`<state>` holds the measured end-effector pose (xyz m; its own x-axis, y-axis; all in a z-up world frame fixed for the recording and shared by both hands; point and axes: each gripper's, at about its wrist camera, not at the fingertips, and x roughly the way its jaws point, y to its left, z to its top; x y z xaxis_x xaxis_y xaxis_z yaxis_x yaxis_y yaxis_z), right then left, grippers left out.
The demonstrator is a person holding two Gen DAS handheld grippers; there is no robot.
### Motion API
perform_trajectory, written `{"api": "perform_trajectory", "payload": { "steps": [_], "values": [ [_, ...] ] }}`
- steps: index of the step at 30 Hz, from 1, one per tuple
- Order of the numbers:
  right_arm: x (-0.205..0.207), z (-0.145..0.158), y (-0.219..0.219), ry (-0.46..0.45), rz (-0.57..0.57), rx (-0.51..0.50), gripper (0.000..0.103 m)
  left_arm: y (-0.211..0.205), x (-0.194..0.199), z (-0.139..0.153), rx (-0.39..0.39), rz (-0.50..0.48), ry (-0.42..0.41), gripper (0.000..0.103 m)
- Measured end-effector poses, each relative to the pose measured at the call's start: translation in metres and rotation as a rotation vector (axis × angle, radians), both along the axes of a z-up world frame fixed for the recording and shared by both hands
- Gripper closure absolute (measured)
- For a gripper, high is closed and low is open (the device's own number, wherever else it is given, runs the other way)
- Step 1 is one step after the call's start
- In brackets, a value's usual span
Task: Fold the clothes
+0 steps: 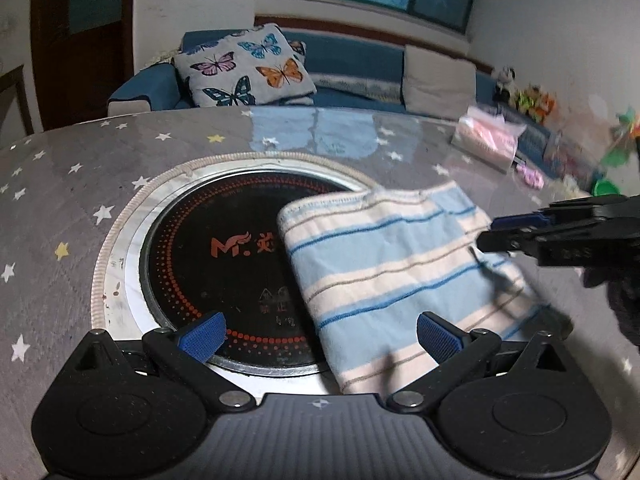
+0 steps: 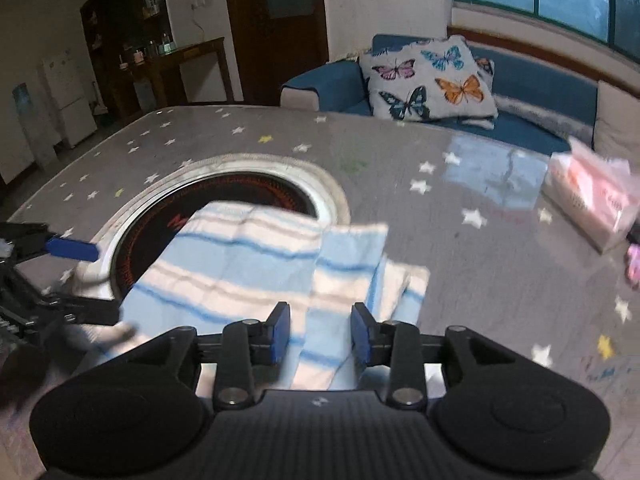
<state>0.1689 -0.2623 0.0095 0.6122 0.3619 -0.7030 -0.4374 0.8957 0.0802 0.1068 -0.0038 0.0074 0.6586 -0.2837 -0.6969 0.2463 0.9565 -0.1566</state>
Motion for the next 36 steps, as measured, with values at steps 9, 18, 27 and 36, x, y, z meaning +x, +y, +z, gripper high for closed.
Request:
{"api": "perform_trajectory", "payload": {
  "steps": [9, 18, 27, 36],
  "values": [
    [0.031, -0.023, -0.005, 0.041, -0.063, 0.001, 0.069, 0.013, -0.015, 0.013, -0.048, 0.045, -0.028, 0.0],
    [0.037, -0.009, -0.003, 0.001, -0.108, 0.008, 0.069, 0.025, -0.026, 0.017, -0.069, 0.093, -0.026, 0.0],
    [0.043, -0.022, -0.013, 0.027, -0.167, 0.024, 0.06, 0.026, -0.04, 0.024, -0.032, 0.126, -0.025, 0.0],
    [0.028, -0.014, -0.011, -0.015, -0.154, 0.053, 0.06, 0.015, -0.055, 0.028, 0.009, 0.139, -0.021, 0.0]
  ]
}}
